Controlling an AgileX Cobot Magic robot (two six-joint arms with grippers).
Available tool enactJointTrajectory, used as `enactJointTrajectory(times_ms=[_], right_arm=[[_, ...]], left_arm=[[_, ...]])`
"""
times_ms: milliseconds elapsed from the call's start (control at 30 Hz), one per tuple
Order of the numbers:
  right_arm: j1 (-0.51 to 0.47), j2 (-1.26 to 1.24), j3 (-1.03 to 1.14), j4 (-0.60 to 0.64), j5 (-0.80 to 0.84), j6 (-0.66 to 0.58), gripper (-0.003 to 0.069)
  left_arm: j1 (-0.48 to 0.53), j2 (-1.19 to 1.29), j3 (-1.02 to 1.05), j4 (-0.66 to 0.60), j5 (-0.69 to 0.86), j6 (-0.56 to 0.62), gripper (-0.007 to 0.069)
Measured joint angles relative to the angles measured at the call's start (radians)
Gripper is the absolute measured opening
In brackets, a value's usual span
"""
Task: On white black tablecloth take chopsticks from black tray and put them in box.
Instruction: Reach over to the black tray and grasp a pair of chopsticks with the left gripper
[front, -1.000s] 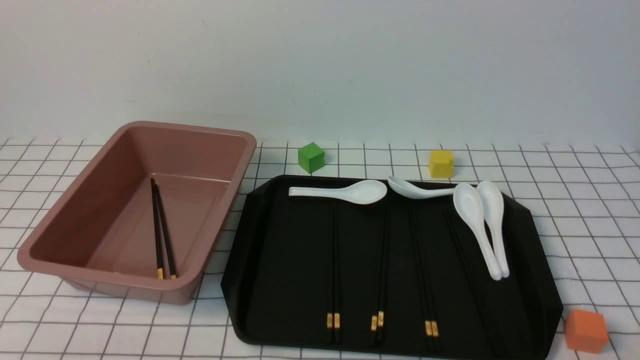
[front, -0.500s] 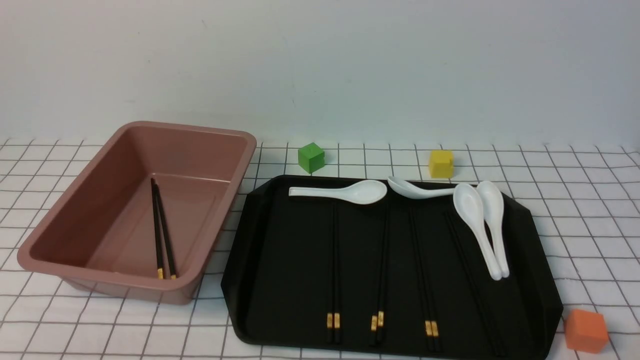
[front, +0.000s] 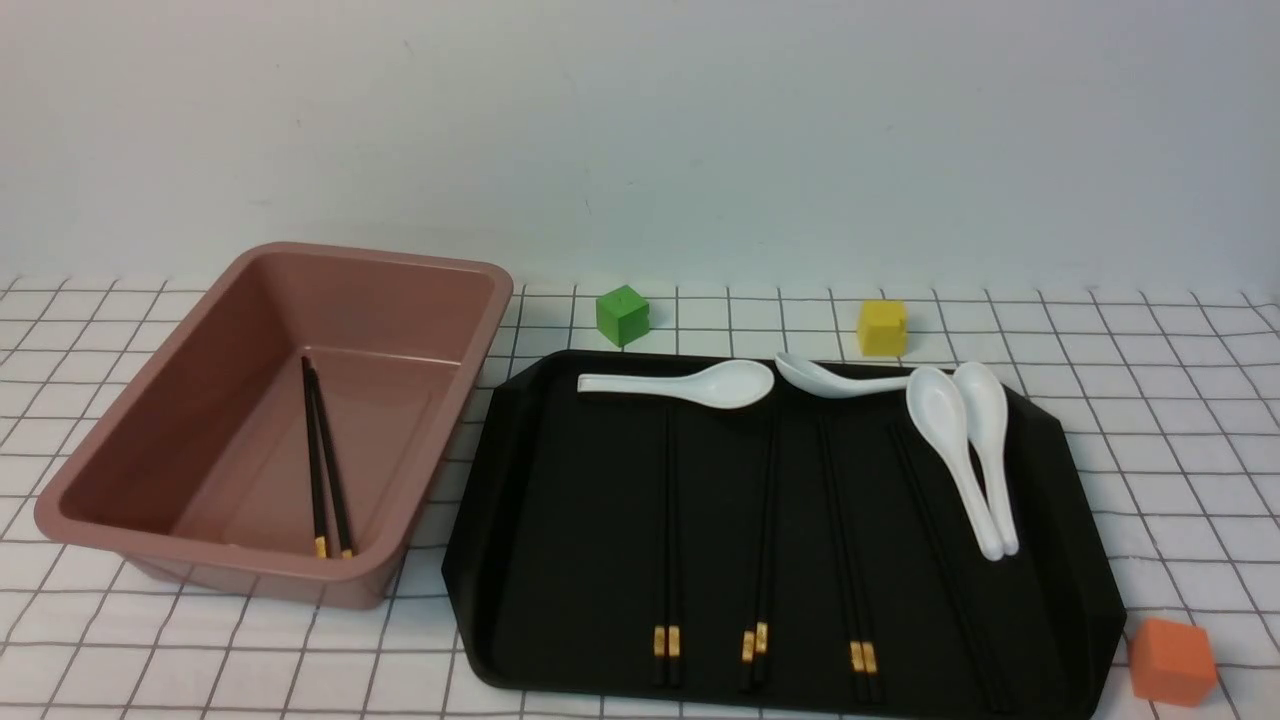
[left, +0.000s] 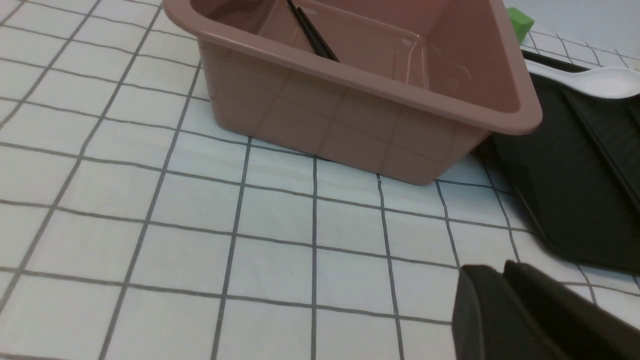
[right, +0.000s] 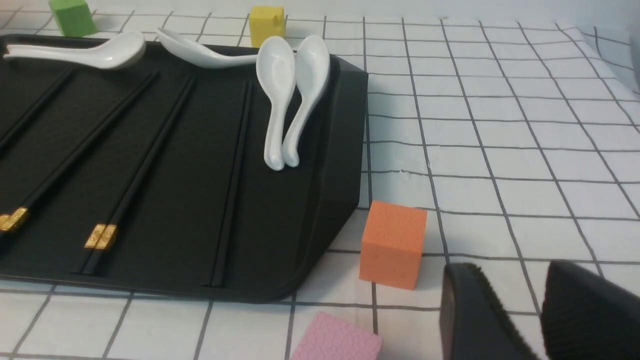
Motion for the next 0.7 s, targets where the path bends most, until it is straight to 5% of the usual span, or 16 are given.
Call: enactJointTrajectory(times_ms=[300, 600, 700], right_arm=[[0.000, 0.000, 0.000, 0.000, 0.000, 0.000, 0.0239], [0.000, 0.000, 0.000, 0.000, 0.000, 0.000, 0.0239], [0.000, 0.000, 0.000, 0.000, 0.000, 0.000, 0.0239]], left_arm=[[0.000, 0.000, 0.000, -0.013, 0.000, -0.011, 0.0070], [0.000, 0.000, 0.000, -0.666, -0.008, -0.410, 0.0076], [0.000, 0.000, 0.000, -0.765, -0.035, -0.440, 0.0078]])
